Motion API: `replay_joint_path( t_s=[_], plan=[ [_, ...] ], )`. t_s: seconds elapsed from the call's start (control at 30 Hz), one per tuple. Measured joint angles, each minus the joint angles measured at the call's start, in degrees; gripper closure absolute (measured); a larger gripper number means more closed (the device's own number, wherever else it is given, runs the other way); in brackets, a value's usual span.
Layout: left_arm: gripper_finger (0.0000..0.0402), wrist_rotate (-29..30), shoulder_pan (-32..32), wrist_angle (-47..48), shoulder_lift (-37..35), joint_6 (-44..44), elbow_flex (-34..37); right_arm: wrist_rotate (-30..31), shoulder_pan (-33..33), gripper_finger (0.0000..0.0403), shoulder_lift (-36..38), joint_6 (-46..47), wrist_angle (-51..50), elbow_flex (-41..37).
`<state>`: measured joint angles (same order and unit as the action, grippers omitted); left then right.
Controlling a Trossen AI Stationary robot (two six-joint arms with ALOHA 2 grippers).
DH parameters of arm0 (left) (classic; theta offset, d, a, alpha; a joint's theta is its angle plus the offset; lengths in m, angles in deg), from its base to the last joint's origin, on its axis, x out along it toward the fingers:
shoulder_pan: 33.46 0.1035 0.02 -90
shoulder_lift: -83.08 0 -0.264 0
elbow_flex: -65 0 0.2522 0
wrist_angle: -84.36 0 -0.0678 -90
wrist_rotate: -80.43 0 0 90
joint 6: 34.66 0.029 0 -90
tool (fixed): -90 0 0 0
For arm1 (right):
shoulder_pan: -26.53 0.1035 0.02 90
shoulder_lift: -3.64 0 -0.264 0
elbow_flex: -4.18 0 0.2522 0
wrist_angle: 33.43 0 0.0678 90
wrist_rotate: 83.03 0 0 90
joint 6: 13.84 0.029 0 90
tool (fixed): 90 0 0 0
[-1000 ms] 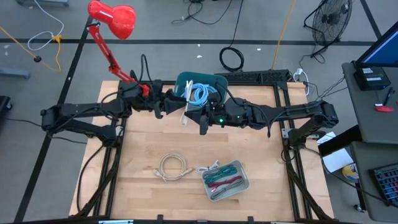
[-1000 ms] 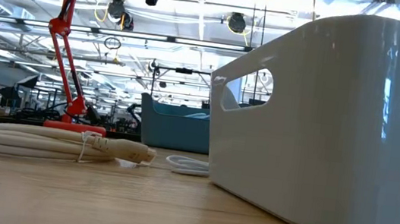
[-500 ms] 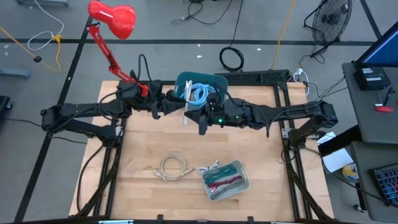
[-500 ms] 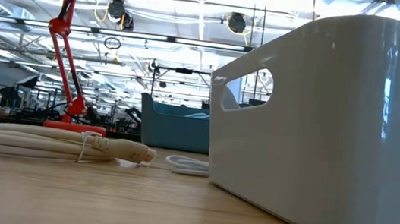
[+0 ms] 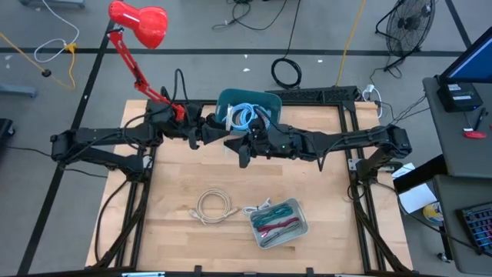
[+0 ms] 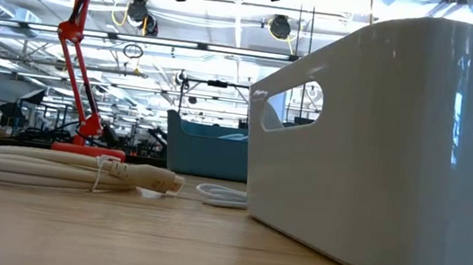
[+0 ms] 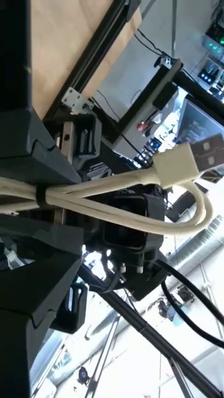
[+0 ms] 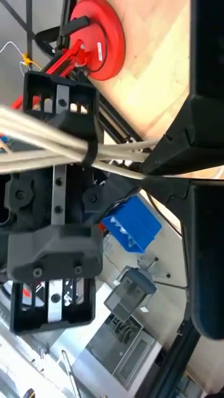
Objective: Pick & Place USB Port
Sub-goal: Put the brown charger cable into the gray bin
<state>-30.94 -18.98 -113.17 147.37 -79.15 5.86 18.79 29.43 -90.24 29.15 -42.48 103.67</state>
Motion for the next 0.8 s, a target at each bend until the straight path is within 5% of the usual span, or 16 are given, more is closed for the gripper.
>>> replay_joint_path(
  t_s=[0.4, 0.8],
  plan=[
    [0.0220, -1.8, 0.0, 2.1, 0.0, 0.6, 0.0, 0.0, -0.2, 0.0403, 0.0, -0.2, 0.4, 0.0],
    [0.0348, -2.8, 0.7, 2.6, -0.3, 1.9, 0.0, -0.1, 0.0, 0.0403, 0.0, -0.4, 0.8, 0.0]
  ],
)
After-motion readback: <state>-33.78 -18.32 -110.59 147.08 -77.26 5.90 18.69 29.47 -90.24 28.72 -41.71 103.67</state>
